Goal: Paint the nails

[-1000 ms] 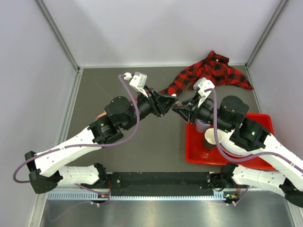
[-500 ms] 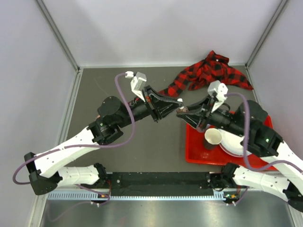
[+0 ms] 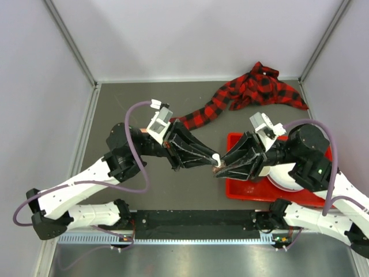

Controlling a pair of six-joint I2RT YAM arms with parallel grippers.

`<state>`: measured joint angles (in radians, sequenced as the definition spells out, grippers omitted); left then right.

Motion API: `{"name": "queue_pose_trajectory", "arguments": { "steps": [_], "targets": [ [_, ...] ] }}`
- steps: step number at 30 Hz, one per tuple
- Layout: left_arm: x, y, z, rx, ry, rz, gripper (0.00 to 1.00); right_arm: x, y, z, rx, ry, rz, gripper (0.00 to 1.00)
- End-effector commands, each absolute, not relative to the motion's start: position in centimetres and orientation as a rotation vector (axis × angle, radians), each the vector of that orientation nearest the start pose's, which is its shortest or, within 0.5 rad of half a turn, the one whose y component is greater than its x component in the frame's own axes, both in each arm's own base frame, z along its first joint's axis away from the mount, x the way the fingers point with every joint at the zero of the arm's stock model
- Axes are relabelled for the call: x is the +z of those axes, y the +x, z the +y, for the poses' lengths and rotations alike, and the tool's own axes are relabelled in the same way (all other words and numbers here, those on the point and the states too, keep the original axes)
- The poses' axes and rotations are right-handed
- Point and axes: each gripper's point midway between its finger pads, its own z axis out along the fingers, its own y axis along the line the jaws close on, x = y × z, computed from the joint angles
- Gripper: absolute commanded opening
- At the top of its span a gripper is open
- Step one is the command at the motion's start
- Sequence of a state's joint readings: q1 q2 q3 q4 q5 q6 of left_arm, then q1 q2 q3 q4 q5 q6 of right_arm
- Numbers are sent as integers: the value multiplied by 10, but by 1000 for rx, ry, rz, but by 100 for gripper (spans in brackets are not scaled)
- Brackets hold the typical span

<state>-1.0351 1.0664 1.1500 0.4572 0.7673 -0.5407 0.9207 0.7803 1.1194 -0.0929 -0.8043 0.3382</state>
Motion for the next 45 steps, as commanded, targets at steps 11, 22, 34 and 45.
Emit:
{"name": "queue_pose_trajectory", "arguments": {
  "steps": [11, 22, 34, 45],
  "targets": [
    [481, 89, -299, -1429, 737, 1253, 67, 452, 104, 255, 1152, -865, 1257, 0],
    [481, 167, -304, -1239, 328, 1396, 62, 426, 165, 244, 814, -762, 1438, 0],
    [474, 191, -335, -1217, 294, 1404, 50, 420, 168, 240, 781, -754, 1451, 0],
    [475, 165, -359, -1400, 418, 1373, 30, 428, 164, 242, 820, -740, 1432, 0]
  ]
}}
